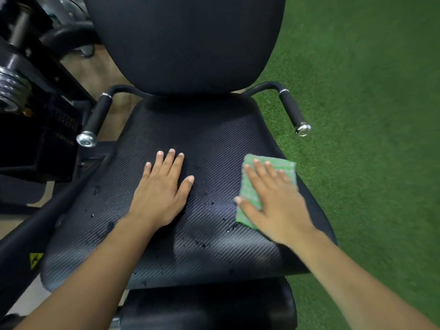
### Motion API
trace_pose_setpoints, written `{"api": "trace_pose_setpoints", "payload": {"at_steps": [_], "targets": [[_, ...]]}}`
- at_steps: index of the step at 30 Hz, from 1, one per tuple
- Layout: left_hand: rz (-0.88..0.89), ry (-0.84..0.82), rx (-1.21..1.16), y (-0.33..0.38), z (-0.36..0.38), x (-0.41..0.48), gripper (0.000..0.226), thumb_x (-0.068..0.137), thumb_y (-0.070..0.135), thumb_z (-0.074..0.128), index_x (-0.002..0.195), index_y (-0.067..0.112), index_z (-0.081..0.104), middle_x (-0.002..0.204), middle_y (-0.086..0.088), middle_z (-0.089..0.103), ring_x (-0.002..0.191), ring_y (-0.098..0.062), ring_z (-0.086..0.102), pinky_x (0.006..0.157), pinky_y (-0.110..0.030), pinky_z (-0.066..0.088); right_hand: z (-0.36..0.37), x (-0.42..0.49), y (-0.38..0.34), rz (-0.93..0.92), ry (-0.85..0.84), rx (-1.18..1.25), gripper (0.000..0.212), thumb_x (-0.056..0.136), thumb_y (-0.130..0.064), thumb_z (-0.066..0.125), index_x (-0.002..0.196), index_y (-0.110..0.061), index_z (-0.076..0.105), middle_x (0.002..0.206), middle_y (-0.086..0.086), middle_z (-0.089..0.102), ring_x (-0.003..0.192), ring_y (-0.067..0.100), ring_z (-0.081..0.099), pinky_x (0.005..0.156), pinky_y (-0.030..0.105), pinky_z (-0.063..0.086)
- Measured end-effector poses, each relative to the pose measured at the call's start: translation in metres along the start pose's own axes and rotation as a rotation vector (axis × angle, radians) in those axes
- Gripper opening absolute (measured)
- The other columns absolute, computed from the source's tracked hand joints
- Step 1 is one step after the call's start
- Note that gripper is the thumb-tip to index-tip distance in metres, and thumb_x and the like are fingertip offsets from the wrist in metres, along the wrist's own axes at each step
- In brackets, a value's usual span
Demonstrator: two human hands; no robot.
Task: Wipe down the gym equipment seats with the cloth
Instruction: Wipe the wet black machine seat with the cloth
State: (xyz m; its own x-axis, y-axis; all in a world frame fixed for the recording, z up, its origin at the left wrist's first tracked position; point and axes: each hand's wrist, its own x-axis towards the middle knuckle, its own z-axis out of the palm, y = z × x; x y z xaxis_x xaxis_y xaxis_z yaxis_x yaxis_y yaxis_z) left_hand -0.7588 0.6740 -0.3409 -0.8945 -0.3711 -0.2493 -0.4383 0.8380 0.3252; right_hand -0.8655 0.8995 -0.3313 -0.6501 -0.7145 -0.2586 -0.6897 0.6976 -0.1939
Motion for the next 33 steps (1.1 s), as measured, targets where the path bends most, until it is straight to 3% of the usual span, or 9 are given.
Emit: {"api": "trace_pose_setpoints", "payload": {"at_steps": [5,10,14,21,24,26,28,31,33], "targets": [[-0.033,-0.012,0.011,0.002,0.004,-0.007,0.087,0.081,0.065,0.000,0.153,0.018,0.012,0.161,-0.001,0.004,0.147,-0.017,-0.006,0.118,-0.038,-0.002,-0.004,0.024,0.032,0.263,-0.031,0.058,0.087,0.086,-0.070,0.012,0.154,-0.018,0.007,0.162,0.005,0.003,0.148,0.023,0.002,0.120,0.042,0.007],[-0.060,0.026,0.069,0.004,0.011,-0.004,0.084,0.083,0.065,0.000,0.153,0.020,0.013,0.161,0.001,0.004,0.147,-0.016,-0.004,0.119,-0.038,-0.001,0.000,0.027,-0.015,0.077,-0.026,0.001,0.091,0.080,-0.068,0.000,0.154,-0.016,0.009,0.161,0.007,0.004,0.148,0.026,-0.001,0.120,0.041,0.000],[-0.057,0.022,0.072,0.005,0.012,-0.005,0.082,0.084,0.064,0.000,0.153,0.021,0.010,0.161,0.002,0.002,0.147,-0.015,-0.006,0.120,-0.038,-0.002,0.001,-0.008,-0.014,-0.027,0.029,0.017,0.082,0.090,-0.066,0.016,0.152,-0.014,0.023,0.159,0.007,0.016,0.148,0.025,0.010,0.120,0.040,0.005],[-0.051,0.035,0.082,0.003,0.015,-0.005,0.081,0.085,0.064,0.000,0.153,0.022,0.011,0.161,0.002,0.003,0.147,-0.016,-0.005,0.120,-0.041,-0.001,-0.009,-0.002,0.023,0.165,-0.020,-0.026,0.087,0.084,-0.070,0.001,0.154,-0.019,0.002,0.161,0.004,-0.002,0.148,0.022,-0.004,0.120,0.038,0.000],[-0.056,0.032,0.097,0.004,0.015,-0.005,0.081,0.084,0.064,-0.001,0.153,0.023,0.009,0.161,0.003,0.001,0.147,-0.015,-0.006,0.120,-0.040,-0.001,-0.002,0.007,0.000,0.046,-0.028,-0.019,0.083,0.088,-0.068,0.007,0.154,-0.017,0.007,0.161,0.006,0.002,0.148,0.025,-0.002,0.120,0.040,-0.002],[-0.057,0.035,0.093,0.004,0.015,-0.005,0.081,0.084,0.064,-0.001,0.153,0.023,0.009,0.161,0.003,0.001,0.147,-0.015,-0.006,0.120,-0.040,-0.002,0.001,-0.007,-0.007,-0.065,-0.007,-0.013,0.080,0.091,-0.066,0.017,0.153,-0.016,0.017,0.160,0.006,0.012,0.148,0.024,0.006,0.121,0.041,0.004],[-0.057,0.030,0.091,0.004,0.014,-0.005,0.081,0.083,0.064,-0.001,0.153,0.023,0.008,0.161,0.003,0.000,0.147,-0.015,-0.007,0.120,-0.039,-0.003,0.000,-0.025,0.003,-0.094,-0.002,-0.019,0.078,0.092,-0.068,0.018,0.154,-0.020,0.016,0.160,0.002,0.011,0.148,0.021,0.004,0.121,0.041,0.006],[-0.061,0.026,0.099,0.004,0.016,-0.005,0.081,0.083,0.064,-0.002,0.153,0.024,0.006,0.161,0.003,-0.001,0.147,-0.014,-0.008,0.120,-0.039,-0.003,-0.007,-0.034,0.029,0.038,-0.009,-0.021,0.080,0.089,-0.071,0.007,0.154,-0.024,0.004,0.160,-0.003,-0.002,0.147,0.016,-0.007,0.119,0.034,-0.004],[-0.058,0.023,0.098,0.004,0.016,-0.005,0.081,0.083,0.064,-0.001,0.153,0.023,0.007,0.161,0.003,0.000,0.147,-0.015,-0.007,0.120,-0.039,-0.003,-0.008,-0.024,0.032,0.118,0.015,-0.001,0.084,0.086,-0.070,0.007,0.154,-0.021,0.011,0.161,0.000,0.004,0.148,0.019,0.000,0.120,0.036,0.002]]}}
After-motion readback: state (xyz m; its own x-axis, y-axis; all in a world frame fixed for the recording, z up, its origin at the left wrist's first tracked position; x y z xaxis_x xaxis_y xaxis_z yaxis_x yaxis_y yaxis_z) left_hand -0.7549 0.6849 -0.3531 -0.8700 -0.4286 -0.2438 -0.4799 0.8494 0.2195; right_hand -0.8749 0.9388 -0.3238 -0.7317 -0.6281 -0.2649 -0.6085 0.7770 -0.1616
